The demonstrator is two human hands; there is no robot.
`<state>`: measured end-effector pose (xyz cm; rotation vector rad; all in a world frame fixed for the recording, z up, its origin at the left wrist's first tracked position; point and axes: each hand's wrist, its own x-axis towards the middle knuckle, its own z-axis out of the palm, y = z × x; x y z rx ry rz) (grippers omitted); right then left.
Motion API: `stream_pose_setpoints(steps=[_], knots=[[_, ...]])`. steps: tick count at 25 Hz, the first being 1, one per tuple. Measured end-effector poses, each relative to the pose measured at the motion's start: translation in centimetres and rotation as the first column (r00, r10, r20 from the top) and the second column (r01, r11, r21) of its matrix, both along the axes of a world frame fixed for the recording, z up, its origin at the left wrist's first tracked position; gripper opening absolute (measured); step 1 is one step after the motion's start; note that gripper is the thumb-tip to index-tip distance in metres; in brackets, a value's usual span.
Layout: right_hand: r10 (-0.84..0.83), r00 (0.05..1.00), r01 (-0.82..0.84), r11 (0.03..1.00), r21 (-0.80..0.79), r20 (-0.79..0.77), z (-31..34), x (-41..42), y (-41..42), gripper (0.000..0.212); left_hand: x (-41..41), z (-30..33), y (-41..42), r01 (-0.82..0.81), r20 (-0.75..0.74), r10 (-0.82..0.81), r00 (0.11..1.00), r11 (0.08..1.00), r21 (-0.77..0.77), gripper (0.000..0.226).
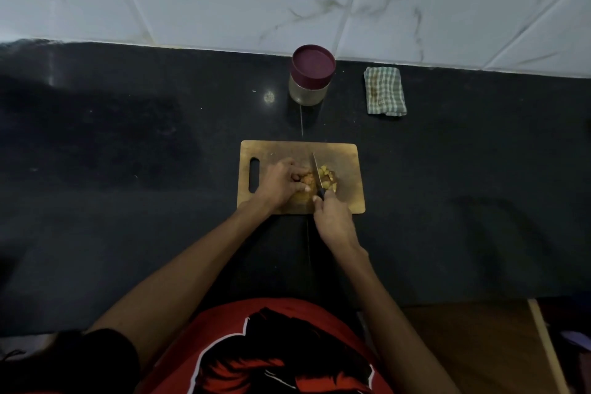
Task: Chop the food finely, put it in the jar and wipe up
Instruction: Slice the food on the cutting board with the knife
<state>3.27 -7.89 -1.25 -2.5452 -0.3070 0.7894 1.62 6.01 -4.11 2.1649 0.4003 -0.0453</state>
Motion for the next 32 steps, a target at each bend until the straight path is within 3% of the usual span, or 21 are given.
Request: stream_pose_setpoints(steps=[18,32], knots=[[0.035,0.992,-0.021,0.993,-0.113,0.122,-0.4,-1.6,0.7,0.022,0.2,0.3,0.1,0.041,-0.038,-0.039,0.999,0.998,0.044,0.046],[0.095,0.994,-0.084,0.979,-0.184,0.052,-0.2,0.9,2.3,0.023,0.1,0.5,-0.2,-0.017,-0.011,0.017,1.000,1.000,-0.018,0.036]])
